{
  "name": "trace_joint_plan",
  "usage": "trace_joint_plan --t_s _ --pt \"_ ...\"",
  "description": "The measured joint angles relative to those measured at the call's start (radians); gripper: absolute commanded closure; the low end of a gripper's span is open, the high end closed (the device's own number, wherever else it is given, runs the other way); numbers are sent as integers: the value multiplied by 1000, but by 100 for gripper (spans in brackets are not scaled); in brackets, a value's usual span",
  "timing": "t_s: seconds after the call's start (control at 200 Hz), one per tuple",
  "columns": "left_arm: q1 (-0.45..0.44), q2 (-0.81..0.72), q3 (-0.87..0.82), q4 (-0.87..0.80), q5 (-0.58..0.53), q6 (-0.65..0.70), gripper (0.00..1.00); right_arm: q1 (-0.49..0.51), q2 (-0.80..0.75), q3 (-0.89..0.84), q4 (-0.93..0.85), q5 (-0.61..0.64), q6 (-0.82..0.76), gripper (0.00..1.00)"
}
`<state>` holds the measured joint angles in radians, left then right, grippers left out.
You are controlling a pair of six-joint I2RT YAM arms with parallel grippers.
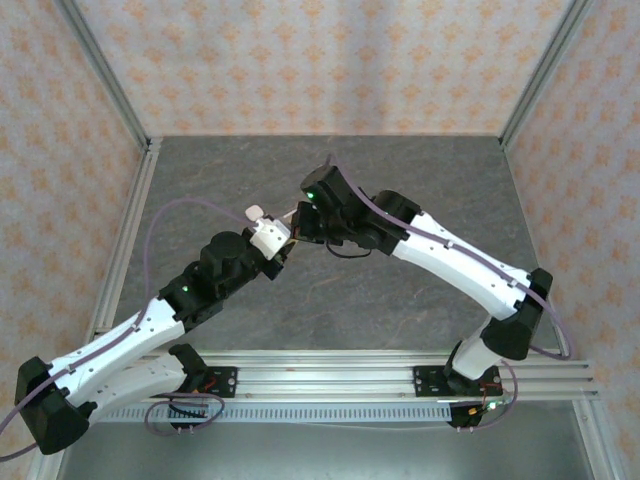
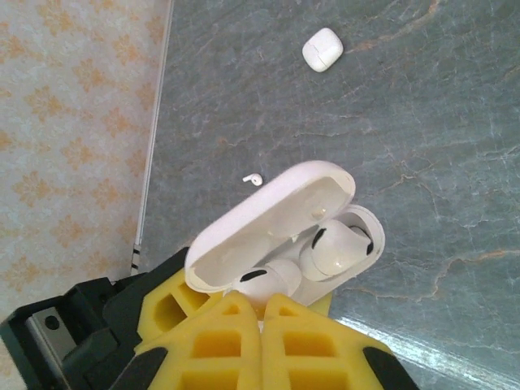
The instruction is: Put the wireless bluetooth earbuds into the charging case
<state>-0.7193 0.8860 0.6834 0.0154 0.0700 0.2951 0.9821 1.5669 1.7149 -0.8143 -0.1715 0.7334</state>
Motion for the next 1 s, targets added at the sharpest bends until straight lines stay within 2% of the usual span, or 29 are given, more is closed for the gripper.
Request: trace_joint_plan --t_s 0.405,0.565,0.66,1.001 --pt "-8 5 -6 3 3 22 100 -5 -77 -74 60 7 11 100" --pt "-8 13 -6 3 3 22 100 -14 -96 -134 94 -13 33 79" --pt "-8 20 -6 3 4 21 100 -14 -96 -169 112 -32 58 71" --pt "-8 22 -6 11 7 21 100 -15 -81 -184 130 -55 68 68"
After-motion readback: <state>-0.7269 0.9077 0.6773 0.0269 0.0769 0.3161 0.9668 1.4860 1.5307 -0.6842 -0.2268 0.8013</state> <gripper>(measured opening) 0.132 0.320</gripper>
